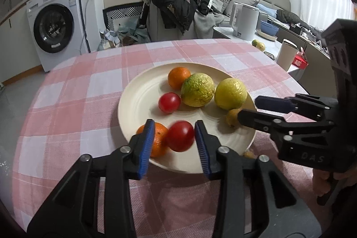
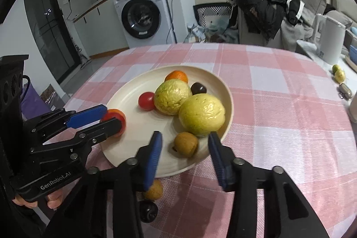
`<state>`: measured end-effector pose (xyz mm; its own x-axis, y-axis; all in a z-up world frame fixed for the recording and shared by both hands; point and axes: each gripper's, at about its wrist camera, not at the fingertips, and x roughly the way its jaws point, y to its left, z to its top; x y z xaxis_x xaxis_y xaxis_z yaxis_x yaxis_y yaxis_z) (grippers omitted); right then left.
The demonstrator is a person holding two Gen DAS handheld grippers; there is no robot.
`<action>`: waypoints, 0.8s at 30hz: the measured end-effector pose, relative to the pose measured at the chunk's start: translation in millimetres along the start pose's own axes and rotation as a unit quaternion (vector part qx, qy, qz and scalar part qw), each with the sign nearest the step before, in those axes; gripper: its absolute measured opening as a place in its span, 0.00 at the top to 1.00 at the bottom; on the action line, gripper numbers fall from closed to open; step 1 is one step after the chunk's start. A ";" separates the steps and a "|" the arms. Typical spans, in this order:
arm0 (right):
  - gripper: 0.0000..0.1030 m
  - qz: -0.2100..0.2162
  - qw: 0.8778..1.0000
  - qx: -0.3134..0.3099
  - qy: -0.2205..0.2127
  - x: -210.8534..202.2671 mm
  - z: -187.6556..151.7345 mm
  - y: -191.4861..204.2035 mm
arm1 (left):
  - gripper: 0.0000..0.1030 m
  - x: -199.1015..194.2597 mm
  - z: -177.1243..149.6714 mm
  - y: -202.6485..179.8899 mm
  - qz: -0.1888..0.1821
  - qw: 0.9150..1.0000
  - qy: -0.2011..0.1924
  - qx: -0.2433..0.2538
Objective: Organize fruits
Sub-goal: 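Carry the tomato and brown fruit onto the plate and open both tools, then withdraw both tools from the plate toward the remaining fruits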
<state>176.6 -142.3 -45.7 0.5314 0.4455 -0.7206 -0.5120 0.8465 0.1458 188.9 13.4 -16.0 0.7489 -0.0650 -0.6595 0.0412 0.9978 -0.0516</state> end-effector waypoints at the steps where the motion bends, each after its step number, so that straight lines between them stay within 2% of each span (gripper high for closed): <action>1: 0.51 0.000 1.000 -0.001 -0.001 -2.2 -0.2 -0.1 | 0.56 -3.4 0.1 -0.2 0.003 1.000 -0.003 0.001; 2: 0.49 0.001 1.000 -0.003 -0.002 -4.4 -0.6 0.3 | 0.51 -8.2 -0.4 -0.3 0.006 1.000 -0.007 0.001; 4: 0.36 -0.004 1.000 -0.015 -0.005 -11.3 -3.0 1.7 | 0.30 -18.9 -1.6 0.5 0.006 1.000 -0.016 -0.001; 6: 0.16 -0.011 1.000 -0.023 -0.016 -19.9 -6.6 2.7 | 0.23 -30.8 -3.5 1.8 0.004 1.000 -0.027 -0.004; 9: 0.05 -0.014 0.999 -0.022 -0.023 -30.0 -11.3 2.1 | 0.20 -46.5 -7.6 5.4 0.005 0.999 -0.032 -0.013; 14: 0.00 -0.009 0.999 -0.033 -0.014 -38.7 -19.8 3.6 | 0.15 -65.6 -18.2 8.8 0.015 0.999 -0.032 -0.026; 19: 0.00 -0.002 1.000 -0.022 -0.010 -44.8 -29.7 0.8 | 0.02 -76.8 -31.3 5.9 0.019 0.999 -0.034 -0.030; 24: 0.00 -0.006 1.000 -0.020 -0.004 -46.9 -40.1 -1.2 | 0.02 -75.9 -40.9 1.6 0.018 0.999 -0.029 -0.029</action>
<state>125.3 -175.9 -39.2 0.5437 0.4378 -0.7161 -0.5315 0.8399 0.1100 105.0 19.4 3.3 0.7863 -0.0266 -0.6173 -0.0242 0.9970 -0.0738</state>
